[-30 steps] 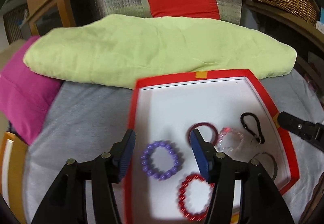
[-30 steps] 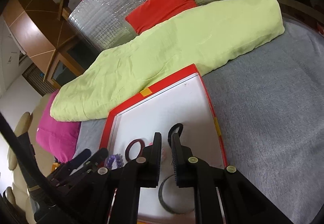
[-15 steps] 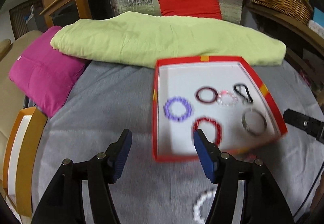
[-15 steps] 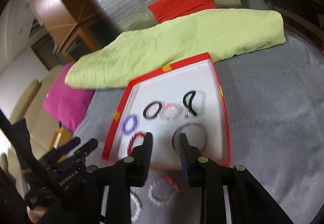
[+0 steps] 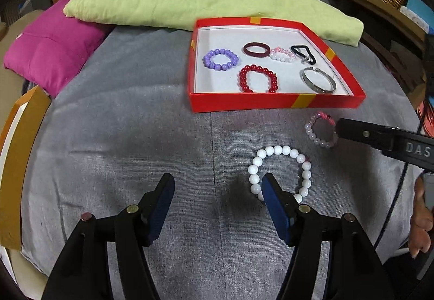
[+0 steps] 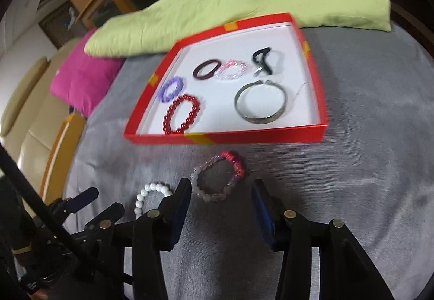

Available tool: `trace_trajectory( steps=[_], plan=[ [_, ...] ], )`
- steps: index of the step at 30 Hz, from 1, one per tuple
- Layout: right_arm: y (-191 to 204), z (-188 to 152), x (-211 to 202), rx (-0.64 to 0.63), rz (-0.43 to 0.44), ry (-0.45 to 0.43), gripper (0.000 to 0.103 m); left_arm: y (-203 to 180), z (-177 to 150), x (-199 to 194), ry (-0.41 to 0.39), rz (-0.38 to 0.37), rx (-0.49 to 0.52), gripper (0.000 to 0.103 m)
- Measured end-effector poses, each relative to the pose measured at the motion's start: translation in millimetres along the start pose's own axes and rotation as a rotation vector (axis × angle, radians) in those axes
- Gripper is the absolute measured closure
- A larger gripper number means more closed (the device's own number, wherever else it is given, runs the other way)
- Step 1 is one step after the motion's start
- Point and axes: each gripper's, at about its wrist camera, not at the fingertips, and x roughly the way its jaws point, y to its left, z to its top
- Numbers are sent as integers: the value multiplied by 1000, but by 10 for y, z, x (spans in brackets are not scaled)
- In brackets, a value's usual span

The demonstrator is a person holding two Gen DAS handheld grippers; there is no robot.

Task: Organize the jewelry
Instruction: 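Withdraw both tools from the box toward the white and pink-white bead bracelets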

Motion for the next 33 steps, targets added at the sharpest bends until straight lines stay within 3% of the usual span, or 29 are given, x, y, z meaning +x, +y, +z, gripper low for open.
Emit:
trace_trajectory(
  steps=[10,17,20,22,27,33],
  plan=[
    [143,56,298,-35,-41,27,39,161,36,17,11,-21,-12,35],
    [181,9,372,-106,-84,4,38,222,22,-28,11,-22,-25,35],
    [233,-16,396,-159,-134,-5,42,224,18,-29,13,-17,-21,35],
    [252,-31,406,-196,-179,-16,53,222,12,-30,16,-16,-18,35],
    [124,-4,356,-177,-179,-14,75,191,0,-34,21,-12,-4,35],
    [-42,-48,233,-162,-178,-3,85,105,17,-81,16,-16,20,35]
  ],
)
